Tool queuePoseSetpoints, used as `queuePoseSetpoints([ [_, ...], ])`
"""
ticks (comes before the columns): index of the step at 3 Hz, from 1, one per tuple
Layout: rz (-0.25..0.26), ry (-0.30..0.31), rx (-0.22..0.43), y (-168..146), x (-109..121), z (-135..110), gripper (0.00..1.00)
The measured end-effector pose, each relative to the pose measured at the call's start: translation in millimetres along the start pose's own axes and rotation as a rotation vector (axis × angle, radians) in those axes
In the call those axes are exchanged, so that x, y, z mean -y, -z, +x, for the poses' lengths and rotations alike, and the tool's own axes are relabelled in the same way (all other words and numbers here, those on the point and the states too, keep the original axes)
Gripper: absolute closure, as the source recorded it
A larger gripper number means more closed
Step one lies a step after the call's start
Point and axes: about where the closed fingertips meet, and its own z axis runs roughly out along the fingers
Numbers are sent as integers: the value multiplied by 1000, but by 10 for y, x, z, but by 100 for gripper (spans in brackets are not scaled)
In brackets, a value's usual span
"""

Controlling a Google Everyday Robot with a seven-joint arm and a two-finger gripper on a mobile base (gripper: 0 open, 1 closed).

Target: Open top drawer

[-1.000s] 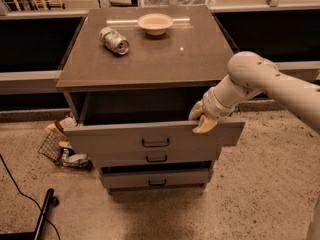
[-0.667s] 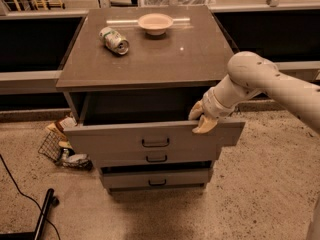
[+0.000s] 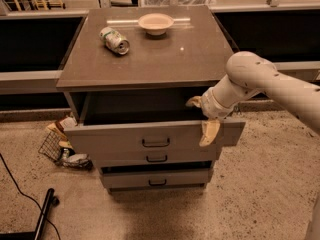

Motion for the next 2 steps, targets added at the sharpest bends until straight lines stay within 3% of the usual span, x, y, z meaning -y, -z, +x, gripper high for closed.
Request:
queuePoseSetpoints([
  [1,-63,-9,2,-72,-89,-31,0],
  [2,-184,-54,-22,-162,-367,-55,0],
])
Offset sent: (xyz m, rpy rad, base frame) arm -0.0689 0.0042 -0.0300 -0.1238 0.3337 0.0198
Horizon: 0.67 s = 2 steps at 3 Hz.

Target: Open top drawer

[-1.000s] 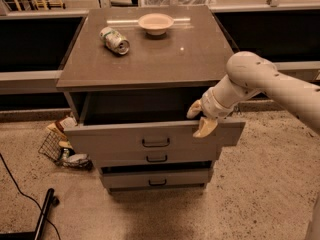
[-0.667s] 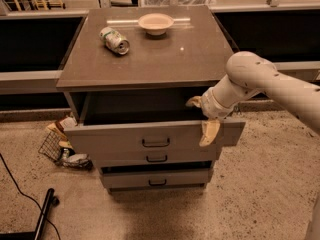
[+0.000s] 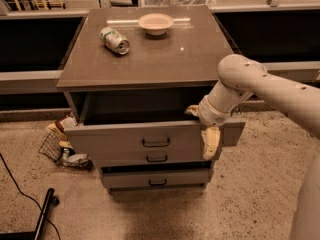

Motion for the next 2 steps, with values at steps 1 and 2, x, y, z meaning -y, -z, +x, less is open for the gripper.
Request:
queuePoseSetpoints([
  [1,-107,-38,-40,-97,-277,-53,0],
  [2,-171,-47,-78,-112,-514,-187,18],
])
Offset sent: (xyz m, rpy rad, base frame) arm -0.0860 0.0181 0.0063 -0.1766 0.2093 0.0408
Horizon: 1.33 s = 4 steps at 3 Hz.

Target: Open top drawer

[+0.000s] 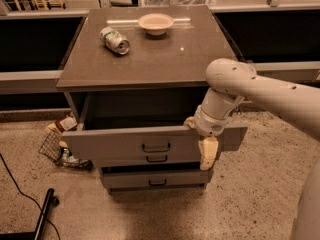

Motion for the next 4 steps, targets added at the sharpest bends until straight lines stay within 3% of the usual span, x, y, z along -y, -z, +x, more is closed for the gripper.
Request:
queuePoseSetpoints([
  [1,-37,17,-23,7,-190,-144,41],
  [3,-63,28,-15,-63,-329,-233,88],
  [4,-63,28,-15,-63,-329,-233,85],
])
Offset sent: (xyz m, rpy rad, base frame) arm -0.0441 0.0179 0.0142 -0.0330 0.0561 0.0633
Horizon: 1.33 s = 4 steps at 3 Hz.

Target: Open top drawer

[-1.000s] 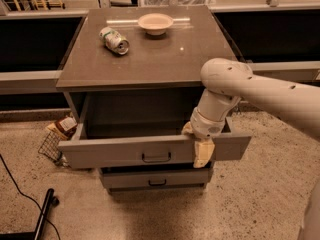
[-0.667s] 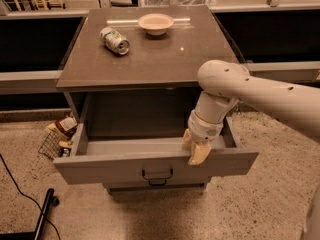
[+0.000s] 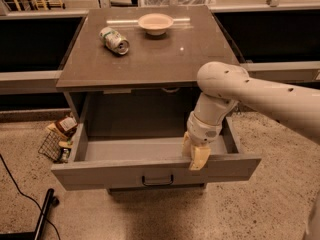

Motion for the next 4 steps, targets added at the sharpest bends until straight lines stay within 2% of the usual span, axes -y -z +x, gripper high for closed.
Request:
queuePoseSetpoints([
  [1,0,0,0,0,0,0,61],
  [3,33,23,16,184,-4,46,15],
  [4,83,41,24,493,-26,106,0],
])
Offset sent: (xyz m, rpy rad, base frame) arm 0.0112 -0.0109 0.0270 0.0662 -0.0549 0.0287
